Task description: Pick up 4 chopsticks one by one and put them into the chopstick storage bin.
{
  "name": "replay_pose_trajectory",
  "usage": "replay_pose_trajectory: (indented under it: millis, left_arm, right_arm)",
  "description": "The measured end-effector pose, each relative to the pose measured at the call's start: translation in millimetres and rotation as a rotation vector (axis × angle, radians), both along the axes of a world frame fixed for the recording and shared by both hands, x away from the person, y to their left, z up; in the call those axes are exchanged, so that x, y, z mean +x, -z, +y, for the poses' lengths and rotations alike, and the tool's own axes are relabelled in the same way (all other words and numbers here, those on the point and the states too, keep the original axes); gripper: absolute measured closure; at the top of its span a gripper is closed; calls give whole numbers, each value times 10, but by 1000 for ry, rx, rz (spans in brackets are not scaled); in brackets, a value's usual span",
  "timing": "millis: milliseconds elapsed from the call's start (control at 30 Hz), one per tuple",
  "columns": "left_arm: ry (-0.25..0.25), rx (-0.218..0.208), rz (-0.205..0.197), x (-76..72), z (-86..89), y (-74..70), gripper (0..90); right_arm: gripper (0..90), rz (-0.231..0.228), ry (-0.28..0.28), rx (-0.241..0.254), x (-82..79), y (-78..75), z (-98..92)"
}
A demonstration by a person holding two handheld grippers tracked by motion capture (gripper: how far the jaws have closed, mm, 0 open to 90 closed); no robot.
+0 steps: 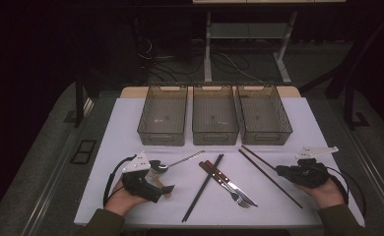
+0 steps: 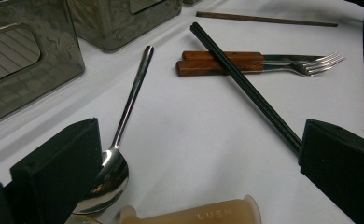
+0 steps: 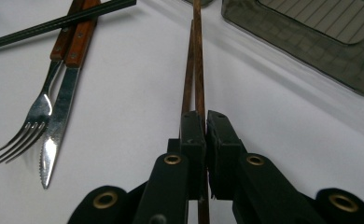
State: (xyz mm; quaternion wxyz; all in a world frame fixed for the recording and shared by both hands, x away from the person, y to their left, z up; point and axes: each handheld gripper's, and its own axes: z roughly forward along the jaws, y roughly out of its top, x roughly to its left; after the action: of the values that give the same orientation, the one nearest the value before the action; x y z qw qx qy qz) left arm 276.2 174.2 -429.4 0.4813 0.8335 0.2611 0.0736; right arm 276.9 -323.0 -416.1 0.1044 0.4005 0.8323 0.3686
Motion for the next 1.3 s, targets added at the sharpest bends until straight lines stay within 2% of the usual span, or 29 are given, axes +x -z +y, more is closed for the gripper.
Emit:
replay_pose_trajectory:
  millis: [733, 933, 1300]
  left_arm:
    - [0, -6, 0, -2, 0, -6, 0]
    - [9, 4, -2, 0, -6, -5, 0]
    - [11, -6, 1, -4, -28, 9, 0]
  right_arm:
    - [860, -49, -67, 68, -18, -221, 95]
    - [860, -62, -82, 80, 9, -271, 142]
    - [860, -80, -93, 98, 104, -347, 239]
